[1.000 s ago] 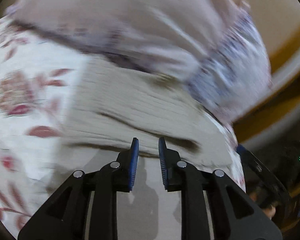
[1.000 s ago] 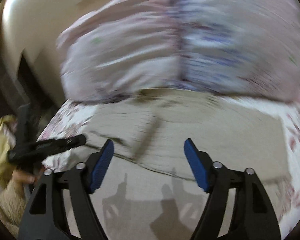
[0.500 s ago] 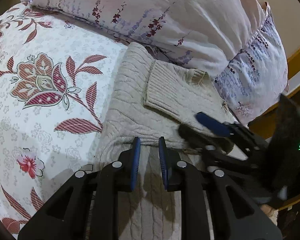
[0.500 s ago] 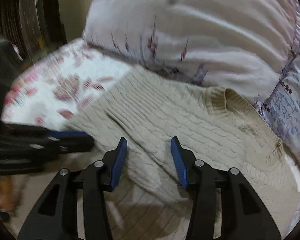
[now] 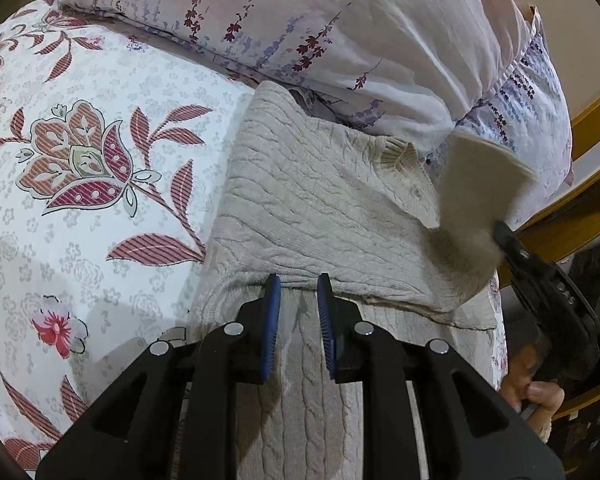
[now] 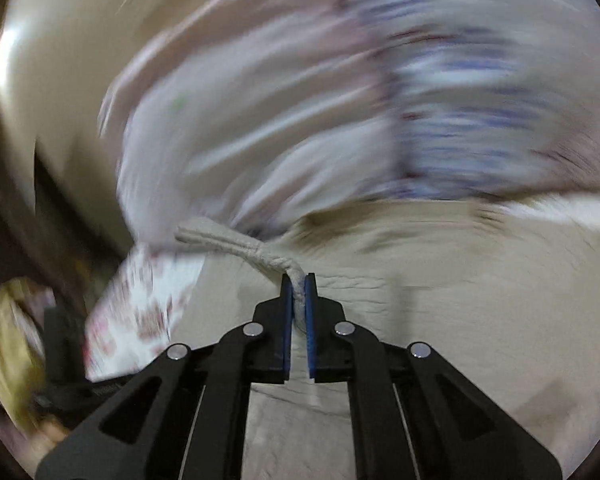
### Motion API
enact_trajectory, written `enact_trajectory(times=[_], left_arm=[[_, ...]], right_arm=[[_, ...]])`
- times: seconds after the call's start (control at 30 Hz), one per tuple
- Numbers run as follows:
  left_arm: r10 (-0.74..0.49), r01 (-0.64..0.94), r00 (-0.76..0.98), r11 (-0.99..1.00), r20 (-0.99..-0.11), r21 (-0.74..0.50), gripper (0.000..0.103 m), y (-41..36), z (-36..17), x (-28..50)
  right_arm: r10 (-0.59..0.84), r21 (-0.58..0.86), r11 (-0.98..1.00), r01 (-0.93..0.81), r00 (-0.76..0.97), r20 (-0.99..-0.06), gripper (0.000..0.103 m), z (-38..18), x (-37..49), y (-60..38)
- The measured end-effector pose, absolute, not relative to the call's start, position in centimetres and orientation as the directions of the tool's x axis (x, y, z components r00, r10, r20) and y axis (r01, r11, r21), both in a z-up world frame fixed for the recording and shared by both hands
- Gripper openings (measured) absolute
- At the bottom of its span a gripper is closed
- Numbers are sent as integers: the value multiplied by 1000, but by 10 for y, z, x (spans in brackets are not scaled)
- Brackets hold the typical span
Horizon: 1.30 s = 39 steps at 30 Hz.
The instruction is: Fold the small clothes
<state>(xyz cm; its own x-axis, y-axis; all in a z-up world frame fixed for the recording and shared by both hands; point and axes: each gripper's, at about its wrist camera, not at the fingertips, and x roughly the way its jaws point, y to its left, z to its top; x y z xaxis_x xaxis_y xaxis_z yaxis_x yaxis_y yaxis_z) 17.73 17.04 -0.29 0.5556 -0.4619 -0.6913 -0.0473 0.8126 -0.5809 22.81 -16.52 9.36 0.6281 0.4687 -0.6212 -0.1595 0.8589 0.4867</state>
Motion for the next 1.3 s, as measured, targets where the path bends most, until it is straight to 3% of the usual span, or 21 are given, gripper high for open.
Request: enact_trajectory(times=[0.1, 0.17, 0.23, 0.37, 0.5, 0.63, 0.83, 0.87, 0.9, 1.13, 1.3], left_arm=[[-472, -39, 554, 808, -686, -587, 23, 171, -3, 177], [-478, -31, 553, 806, -682, -590, 28, 171, -2, 176], [-479, -21, 551, 810, -683, -585, 33, 168, 0, 176], [-485, 2, 547, 816, -683, -578, 48, 162, 4, 174], [-475, 15, 542, 830, -693, -557, 52, 157, 7, 170], [-486, 16, 531, 825, -694, -566, 52, 158, 7, 166], [-504, 38, 501, 825, -703, -564, 52, 157, 8, 156], [-503, 42, 499, 827, -705, -560, 52, 156, 8, 154], [-501, 45, 497, 830, -708, -555, 52, 155, 8, 153], [-498, 42, 500, 831, -708, -555, 52, 155, 7, 152], [-498, 48, 502, 832, -707, -552, 52, 154, 6, 151]], right_arm=[[402, 543, 840, 12, 659, -636, 8, 81, 207, -226], [350, 515, 850, 112, 612, -709, 18, 63, 197, -254], [344, 544, 810, 217, 575, -742, 40, 47, 188, -283], [305, 598, 728, 335, 623, -720, 43, 49, 178, -332], [300, 602, 698, 388, 605, -738, 43, 42, 187, -350], [356, 618, 684, 388, 562, -746, 29, 23, 197, -346], [402, 628, 694, 351, 535, -743, 24, 19, 196, -332], [400, 626, 697, 350, 535, -744, 21, 19, 196, -332], [397, 623, 701, 346, 536, -745, 8, 19, 196, -331], [286, 567, 789, 235, 676, -679, 7, 59, 190, -321], [207, 492, 821, 289, 653, -729, 7, 50, 188, -328]])
